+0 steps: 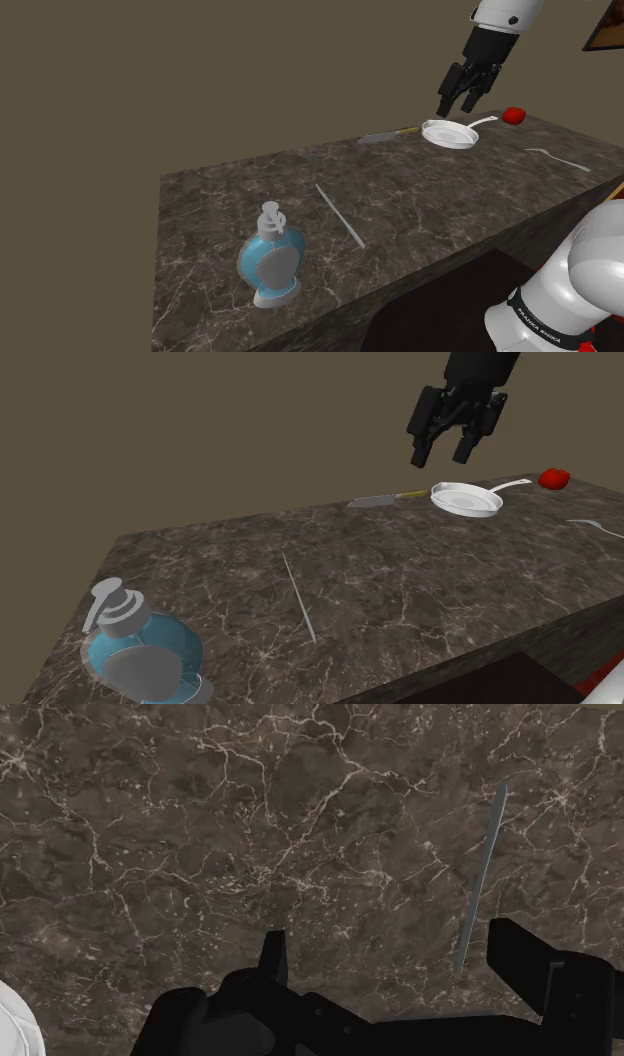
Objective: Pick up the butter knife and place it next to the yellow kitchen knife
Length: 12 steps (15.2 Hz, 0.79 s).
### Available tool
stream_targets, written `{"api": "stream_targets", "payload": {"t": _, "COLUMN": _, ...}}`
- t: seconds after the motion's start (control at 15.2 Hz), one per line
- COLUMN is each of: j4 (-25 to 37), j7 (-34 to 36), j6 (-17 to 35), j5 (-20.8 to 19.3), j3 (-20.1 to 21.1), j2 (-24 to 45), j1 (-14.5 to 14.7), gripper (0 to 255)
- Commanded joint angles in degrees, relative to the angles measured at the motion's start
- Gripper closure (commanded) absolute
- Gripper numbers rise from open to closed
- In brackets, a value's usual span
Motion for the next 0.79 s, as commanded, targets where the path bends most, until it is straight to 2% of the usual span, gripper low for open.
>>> {"api": "stream_targets", "payload": {"t": 0.0, "j4": 0.00, "j7": 0.00, "j6": 0.00, "j5": 0.00, "j3": 0.00, "j2": 0.00, "j1": 0.00, "gripper": 0}}
{"api": "stream_targets", "payload": {"t": 0.73, "j4": -5.92, "j7": 12.29, "j6": 14.22, "j5": 4.32, "j3": 10.18, "j2": 11.24, "j1": 2.50, "gripper": 0}}
